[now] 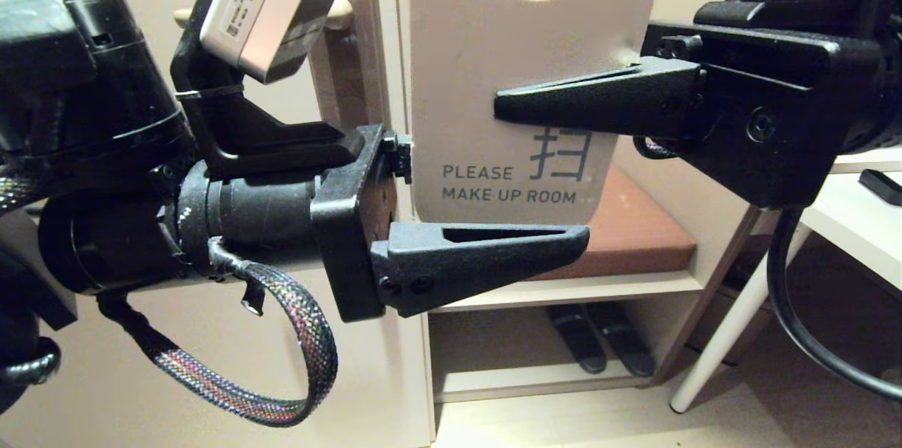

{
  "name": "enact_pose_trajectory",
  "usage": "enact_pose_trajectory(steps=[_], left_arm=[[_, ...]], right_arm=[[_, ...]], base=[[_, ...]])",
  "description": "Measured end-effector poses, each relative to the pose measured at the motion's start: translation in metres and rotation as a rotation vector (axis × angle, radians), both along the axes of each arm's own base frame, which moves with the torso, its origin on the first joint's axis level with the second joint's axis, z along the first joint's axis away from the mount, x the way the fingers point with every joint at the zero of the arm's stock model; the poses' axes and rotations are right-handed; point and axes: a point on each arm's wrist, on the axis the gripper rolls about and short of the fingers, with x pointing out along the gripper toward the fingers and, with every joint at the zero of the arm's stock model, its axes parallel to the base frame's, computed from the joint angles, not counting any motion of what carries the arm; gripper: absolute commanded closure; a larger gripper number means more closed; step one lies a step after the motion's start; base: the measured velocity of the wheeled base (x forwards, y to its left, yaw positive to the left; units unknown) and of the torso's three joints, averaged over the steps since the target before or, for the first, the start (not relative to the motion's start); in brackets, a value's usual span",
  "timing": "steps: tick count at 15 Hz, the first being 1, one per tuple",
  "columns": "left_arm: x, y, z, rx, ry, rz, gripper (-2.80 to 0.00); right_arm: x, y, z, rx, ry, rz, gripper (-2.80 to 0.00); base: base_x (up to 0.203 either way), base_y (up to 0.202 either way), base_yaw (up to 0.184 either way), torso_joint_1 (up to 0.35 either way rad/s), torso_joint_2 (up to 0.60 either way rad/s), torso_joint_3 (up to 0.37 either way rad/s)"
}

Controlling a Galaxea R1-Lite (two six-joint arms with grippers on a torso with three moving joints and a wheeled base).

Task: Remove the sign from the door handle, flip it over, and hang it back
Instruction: Hand it to the other hand

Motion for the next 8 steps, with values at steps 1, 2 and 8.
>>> enact_pose_trajectory(steps=[1,2,8], left_arm=[[0.0000,0.0000,0.0001,0.000,0.000,0.000,-2.80],[-0.0002,-0.0002,0.0001,0.000,-0.001,-0.001,-2.80],[-0.0001,0.0001,0.0019,-0.004,-0.006,0.002,-2.80]], right_arm=[[-0.0009,0.0019,-0.0011,-0.002,0.002,0.007,0.00],[-0.0018,0.0037,-0.0020,-0.003,0.004,0.014,0.00],[-0.0018,0.0079,-0.0046,-0.009,0.010,0.023,0.00]], base=[[0.000,0.000,0.000,0.000,0.00,0.000],[0.000,0.000,0.000,0.000,0.00,0.000],[0.000,0.000,0.000,0.000,0.00,0.000]])
